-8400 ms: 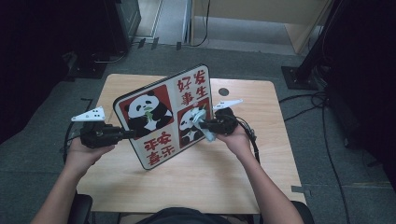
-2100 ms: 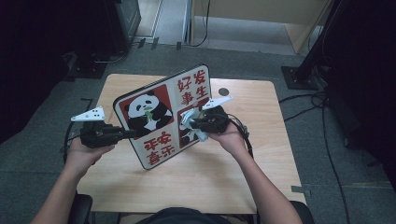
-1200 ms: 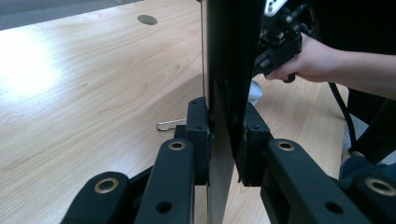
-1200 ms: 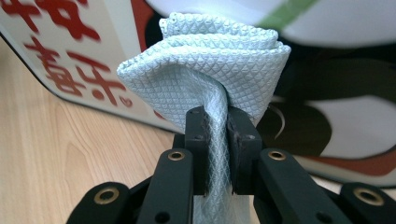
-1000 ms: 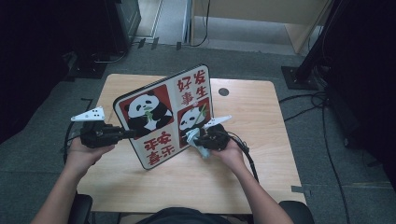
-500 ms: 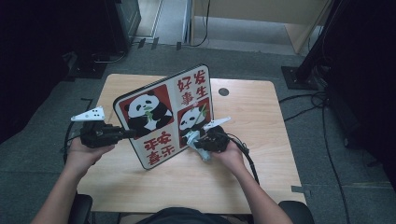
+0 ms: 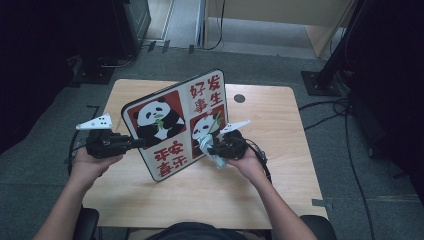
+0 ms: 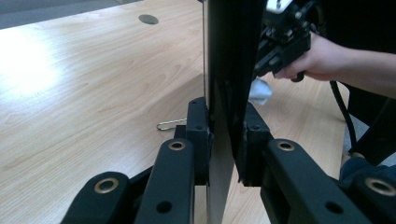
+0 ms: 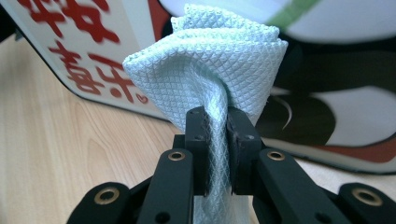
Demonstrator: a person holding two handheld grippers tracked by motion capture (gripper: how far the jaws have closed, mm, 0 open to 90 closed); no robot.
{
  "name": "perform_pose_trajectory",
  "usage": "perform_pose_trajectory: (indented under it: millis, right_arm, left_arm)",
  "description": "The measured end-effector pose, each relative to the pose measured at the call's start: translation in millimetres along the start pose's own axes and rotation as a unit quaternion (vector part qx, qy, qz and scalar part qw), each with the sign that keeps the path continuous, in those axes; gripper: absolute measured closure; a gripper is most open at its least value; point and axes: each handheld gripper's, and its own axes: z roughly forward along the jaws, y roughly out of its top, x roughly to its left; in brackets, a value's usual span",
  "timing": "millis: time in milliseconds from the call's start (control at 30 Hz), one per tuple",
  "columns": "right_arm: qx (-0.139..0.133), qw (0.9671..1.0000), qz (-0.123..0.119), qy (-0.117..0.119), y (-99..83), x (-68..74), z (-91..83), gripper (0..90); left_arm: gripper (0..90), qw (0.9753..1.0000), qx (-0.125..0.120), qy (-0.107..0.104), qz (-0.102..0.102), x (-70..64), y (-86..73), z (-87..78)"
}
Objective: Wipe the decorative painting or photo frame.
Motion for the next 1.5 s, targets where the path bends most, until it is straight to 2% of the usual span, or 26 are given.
perform_pose_trajectory:
  millis: [367, 633, 867, 1133, 1267, 1500]
  right_arm:
    - [-0.011, 0.9996, -0.025, 0.0, 42.7, 12.1, -30.2, 81.4]
    - [-0.027, 0.9983, -0.051, 0.0, 82.3, 22.0, -54.8, 81.3]
    - [-0.041, 0.996, -0.08, -0.003, 122.0, 37.0, -69.3, 81.3]
    - [-0.061, 0.9922, -0.108, -0.01, 157.7, 53.7, -82.0, 81.3]
    - [-0.064, 0.992, -0.108, -0.016, 166.9, 56.4, -81.4, 81.2]
    - [-0.05, 0.9924, -0.111, -0.019, 166.4, 54.9, -71.4, 81.2]
  left_arm:
    - [78.6, 1.0, 0.001, 0.0, -0.001, 0.2, 0.2, -0.1]
    - [78.6, 1.0, 0.0, -0.002, -0.002, 0.5, -0.1, 0.0]
    - [78.7, 1.0, 0.001, -0.001, -0.001, 0.4, 0.0, 0.0]
    - [78.7, 1.0, 0.0, -0.002, -0.001, 0.6, 0.0, 0.0]
    - [78.7, 1.0, 0.002, -0.004, 0.001, 0.2, 0.1, -0.1]
    - [78.7, 1.0, 0.002, -0.005, 0.002, 0.2, 0.1, -0.1]
